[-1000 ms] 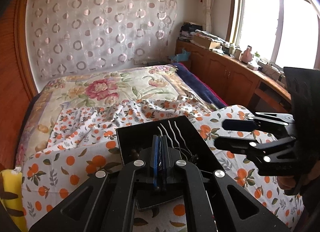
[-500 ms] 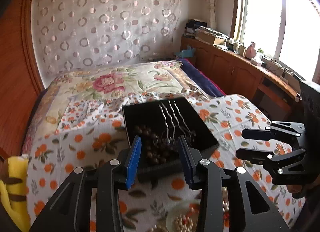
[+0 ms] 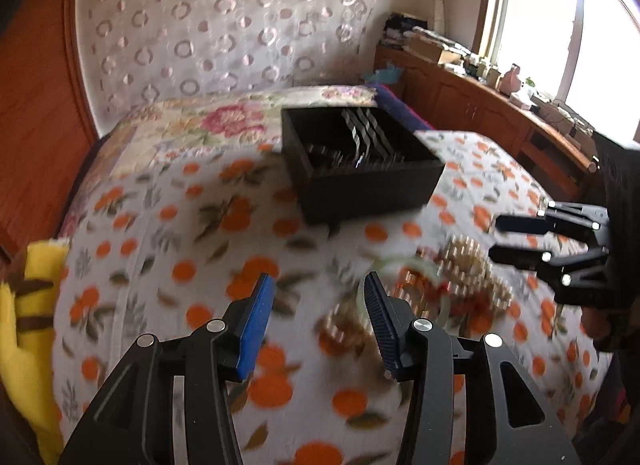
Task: Organize jewelry
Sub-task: 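Move the left tool from the box down to the pearl necklaces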
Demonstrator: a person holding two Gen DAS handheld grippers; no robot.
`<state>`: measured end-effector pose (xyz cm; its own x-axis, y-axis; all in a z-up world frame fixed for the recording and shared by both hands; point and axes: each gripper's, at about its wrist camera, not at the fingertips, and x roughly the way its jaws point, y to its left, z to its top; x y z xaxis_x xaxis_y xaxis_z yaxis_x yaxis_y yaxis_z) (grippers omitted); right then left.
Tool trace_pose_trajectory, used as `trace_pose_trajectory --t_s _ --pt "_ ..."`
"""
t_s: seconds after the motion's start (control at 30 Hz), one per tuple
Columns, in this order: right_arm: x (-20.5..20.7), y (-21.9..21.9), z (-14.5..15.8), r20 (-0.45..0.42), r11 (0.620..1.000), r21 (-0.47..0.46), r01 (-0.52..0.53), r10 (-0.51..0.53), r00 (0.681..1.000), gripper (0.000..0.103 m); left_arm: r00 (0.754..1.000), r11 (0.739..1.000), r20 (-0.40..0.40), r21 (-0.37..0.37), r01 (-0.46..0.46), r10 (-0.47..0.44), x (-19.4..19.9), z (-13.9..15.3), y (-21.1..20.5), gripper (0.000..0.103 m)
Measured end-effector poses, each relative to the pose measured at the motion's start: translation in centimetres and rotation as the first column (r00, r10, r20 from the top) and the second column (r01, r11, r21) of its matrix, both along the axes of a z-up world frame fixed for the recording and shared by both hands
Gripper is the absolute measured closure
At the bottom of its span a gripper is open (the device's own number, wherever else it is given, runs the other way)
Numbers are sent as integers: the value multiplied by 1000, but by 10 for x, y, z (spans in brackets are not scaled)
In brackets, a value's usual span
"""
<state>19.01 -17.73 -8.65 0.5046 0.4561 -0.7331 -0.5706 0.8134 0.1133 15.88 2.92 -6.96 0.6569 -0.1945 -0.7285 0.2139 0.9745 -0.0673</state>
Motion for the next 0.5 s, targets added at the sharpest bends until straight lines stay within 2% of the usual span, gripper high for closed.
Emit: trace_pose_trajectory --t_s 0.07,0.43,0.5 --pt "-3 3 -2 -4 1000 -5 -9 9 1000 58 1000 1000 -15 -10 -2 2 -7 -4 4 58" --pt "-13 11 -2 11 1000 -17 -19 19 1000 58 997 996 -52 -75 47 -51 -17 -17 -18 58" --pt "-13 11 -2 11 1000 -17 -16 16 1000 58 997 996 -56 -79 45 -50 -14 -18 -19 63"
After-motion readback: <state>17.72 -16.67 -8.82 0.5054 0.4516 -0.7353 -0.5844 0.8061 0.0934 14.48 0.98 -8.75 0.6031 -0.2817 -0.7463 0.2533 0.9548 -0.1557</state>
